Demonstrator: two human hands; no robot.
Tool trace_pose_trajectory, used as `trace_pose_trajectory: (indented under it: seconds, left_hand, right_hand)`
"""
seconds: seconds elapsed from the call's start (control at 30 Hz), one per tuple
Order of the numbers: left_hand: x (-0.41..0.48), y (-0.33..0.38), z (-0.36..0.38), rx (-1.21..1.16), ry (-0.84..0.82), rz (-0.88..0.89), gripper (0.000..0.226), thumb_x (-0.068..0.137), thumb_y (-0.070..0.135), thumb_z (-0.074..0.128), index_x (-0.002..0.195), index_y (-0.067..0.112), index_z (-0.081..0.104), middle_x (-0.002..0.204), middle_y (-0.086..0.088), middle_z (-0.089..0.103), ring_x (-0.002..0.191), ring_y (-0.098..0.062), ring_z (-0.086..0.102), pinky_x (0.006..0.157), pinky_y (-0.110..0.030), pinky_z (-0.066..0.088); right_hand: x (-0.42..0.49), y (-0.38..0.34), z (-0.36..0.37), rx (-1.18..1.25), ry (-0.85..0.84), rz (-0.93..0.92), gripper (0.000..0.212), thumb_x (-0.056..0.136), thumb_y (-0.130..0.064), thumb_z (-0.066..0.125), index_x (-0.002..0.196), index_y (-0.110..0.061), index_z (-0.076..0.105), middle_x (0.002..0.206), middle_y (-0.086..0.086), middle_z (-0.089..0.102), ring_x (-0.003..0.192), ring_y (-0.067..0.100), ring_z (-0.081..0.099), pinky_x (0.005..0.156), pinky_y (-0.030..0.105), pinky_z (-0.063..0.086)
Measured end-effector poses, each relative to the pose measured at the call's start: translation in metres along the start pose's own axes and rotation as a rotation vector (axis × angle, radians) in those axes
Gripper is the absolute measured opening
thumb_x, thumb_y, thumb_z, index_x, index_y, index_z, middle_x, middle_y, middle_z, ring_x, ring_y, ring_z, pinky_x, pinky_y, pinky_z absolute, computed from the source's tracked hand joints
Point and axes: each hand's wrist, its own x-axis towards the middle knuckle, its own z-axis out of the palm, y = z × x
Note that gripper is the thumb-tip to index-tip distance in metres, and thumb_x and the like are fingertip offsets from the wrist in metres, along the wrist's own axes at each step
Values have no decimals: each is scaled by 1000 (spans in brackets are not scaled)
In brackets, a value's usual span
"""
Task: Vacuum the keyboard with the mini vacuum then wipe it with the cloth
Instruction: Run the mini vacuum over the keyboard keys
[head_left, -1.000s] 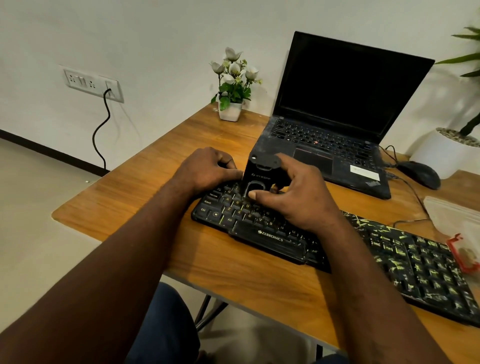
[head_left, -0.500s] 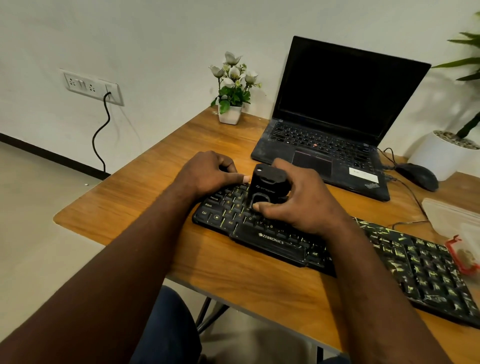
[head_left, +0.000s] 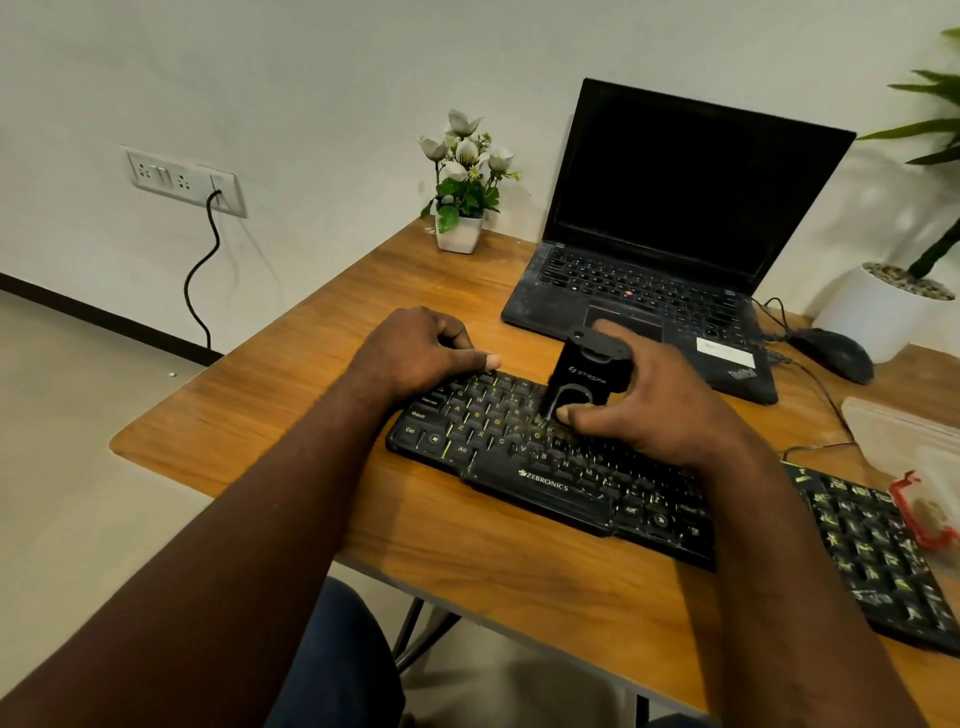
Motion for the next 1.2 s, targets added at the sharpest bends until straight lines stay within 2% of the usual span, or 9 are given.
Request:
trace_pose_trajectory:
  seconds: [0.13, 0.27, 0.37, 0.57, 0.73, 0.9, 0.97, 1.1, 1.2]
  left_hand:
    - [1, -1, -1, 9, 2, 12, 38, 76, 59, 82, 70, 22, 75, 71, 9, 74, 73, -11, 71, 75, -40, 59]
    - [0, 1, -1, 8, 12, 40, 21, 77, 38, 76, 63, 24, 70, 60, 11, 68, 58, -3, 60, 62, -33, 47]
    - [-2, 3, -1, -11, 11, 38, 26, 71, 47, 74, 62, 23, 69, 60, 13, 68, 56, 0, 60, 61, -33, 47]
    - [-1, 1, -1, 7, -4, 5, 40, 74, 62, 83, 71, 23, 75, 72, 11, 74, 75, -11, 71, 79, -45, 61]
    - [-4, 3, -3, -8, -7, 0, 45, 67, 68, 77, 70, 23, 74, 71, 8, 75, 73, -15, 72, 79, -52, 61]
    - [-4, 2, -2, 16, 4, -3, 41, 74, 63, 82, 72, 23, 75, 72, 10, 74, 76, -12, 71, 81, -48, 61]
    - [-4, 2, -2, 20, 1, -4, 40, 75, 63, 82, 71, 23, 75, 72, 11, 74, 75, -12, 71, 81, -47, 61]
    - [-4, 4, -4, 23, 1, 8, 44, 69, 67, 76, 69, 23, 74, 71, 9, 74, 73, -14, 70, 79, -49, 61]
    - [-4, 4, -3, 7, -2, -1, 40, 74, 62, 79, 71, 22, 75, 72, 9, 74, 74, -14, 71, 80, -50, 61]
  right_hand:
    - [3, -9, 12, 29, -8, -38, 42, 73, -17, 90, 101, -29, 61, 96, -7, 72, 89, 8, 72, 73, 29, 59]
    - [10, -26, 45, 0, -2, -177, 39, 73, -24, 91, 97, -28, 60, 93, -6, 71, 87, 12, 71, 74, 40, 61]
    - [10, -24, 41, -15, -17, -171, 39, 74, -20, 90, 95, -25, 58, 91, -4, 69, 85, 15, 70, 72, 41, 60]
    - [6, -5, 17, -84, 147, -32, 52, 73, -22, 90, 115, -27, 59, 99, -8, 72, 87, 7, 73, 76, 36, 64]
    - [5, -12, 31, 27, -39, -108, 42, 74, -17, 88, 103, -24, 60, 95, -7, 70, 90, 8, 70, 75, 27, 61]
    - [13, 0, 26, -134, 213, -37, 56, 73, -29, 88, 120, -24, 58, 105, -10, 70, 93, 6, 69, 74, 23, 55]
    - [10, -2, 25, -80, 207, -84, 50, 73, -26, 88, 114, -22, 59, 100, -9, 71, 87, 5, 70, 70, 21, 54]
    - [5, -13, 33, 34, -33, -134, 42, 73, -18, 88, 103, -24, 59, 96, -6, 70, 90, 10, 70, 76, 33, 62]
    - [15, -9, 38, -130, 93, -118, 45, 72, -31, 87, 103, -30, 55, 98, -9, 68, 92, 10, 68, 76, 38, 61]
